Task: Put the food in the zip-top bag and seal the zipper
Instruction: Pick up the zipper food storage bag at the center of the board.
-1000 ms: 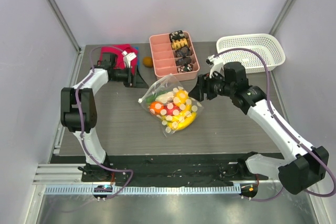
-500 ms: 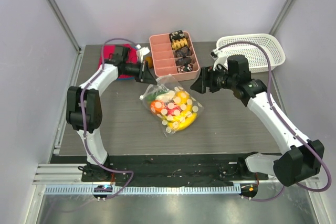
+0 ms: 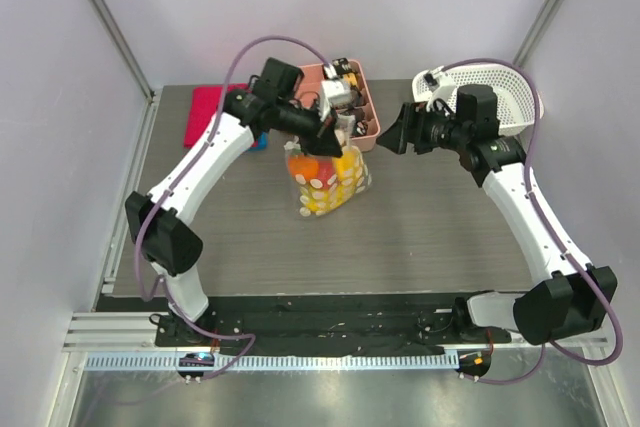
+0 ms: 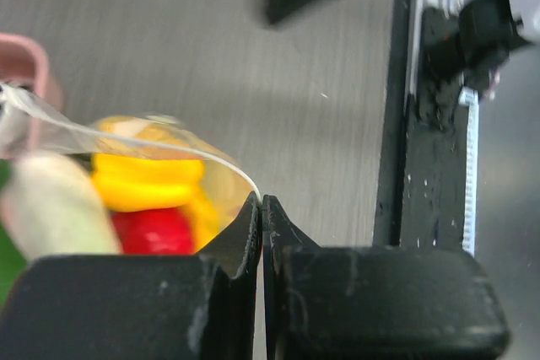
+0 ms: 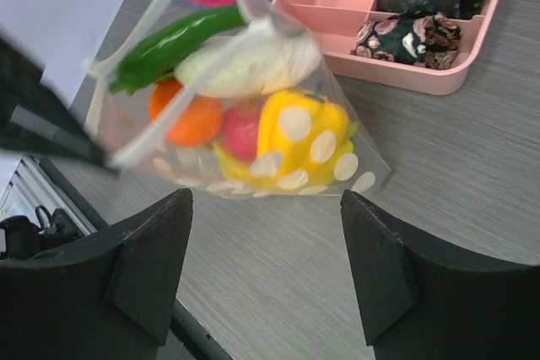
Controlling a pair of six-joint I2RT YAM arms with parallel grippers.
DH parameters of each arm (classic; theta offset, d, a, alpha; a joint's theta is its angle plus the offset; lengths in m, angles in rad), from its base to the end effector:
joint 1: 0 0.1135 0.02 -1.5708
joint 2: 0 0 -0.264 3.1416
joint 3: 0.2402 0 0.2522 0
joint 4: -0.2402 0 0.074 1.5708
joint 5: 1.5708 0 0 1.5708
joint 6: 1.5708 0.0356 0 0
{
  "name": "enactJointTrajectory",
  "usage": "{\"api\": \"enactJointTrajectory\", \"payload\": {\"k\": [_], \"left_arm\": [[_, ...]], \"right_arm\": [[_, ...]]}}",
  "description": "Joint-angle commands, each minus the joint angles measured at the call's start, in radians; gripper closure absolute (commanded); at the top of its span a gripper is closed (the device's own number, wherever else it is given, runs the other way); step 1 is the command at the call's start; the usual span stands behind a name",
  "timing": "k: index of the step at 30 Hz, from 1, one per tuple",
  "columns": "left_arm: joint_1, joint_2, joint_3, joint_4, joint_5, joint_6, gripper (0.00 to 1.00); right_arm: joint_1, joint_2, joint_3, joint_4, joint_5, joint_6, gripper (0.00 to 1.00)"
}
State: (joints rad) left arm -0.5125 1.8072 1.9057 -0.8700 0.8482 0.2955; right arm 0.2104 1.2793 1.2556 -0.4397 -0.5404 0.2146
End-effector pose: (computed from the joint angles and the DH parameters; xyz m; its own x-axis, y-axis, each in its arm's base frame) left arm 0.3265 -0.2143 0.3859 -0.3504 0.4181 -0.8381 0.9355 0.1996 -0.2915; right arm 0.2739 0.0772 0.3738 -0.5611 0.0669 -0.8250 -0.5216 0.7453 0.4152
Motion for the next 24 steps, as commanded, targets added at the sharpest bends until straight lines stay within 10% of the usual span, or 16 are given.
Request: {"api": "enactJointTrajectory", "payload": {"k": [1, 10, 24], "left_arm": [[-0.082, -0.075, -0.08, -0.127, -0.113, 0.212, 1.0], [-0.165, -0.181, -0.35, -0.008, -0.155, 0.248, 1.0], [-0.172, -0.212, -0.304, 0.002, -0.123, 0.205, 1.0]], "right_arm": [[-0.023, 0.031, 0.065, 0.032, -0.036, -0.04, 0.24], [-0.025, 0.14, 0.136, 0.029, -0.127, -0.135, 0.25], [0.05, 0.092, 0.148, -0.143, -0.213, -0.417, 0.24]]}}
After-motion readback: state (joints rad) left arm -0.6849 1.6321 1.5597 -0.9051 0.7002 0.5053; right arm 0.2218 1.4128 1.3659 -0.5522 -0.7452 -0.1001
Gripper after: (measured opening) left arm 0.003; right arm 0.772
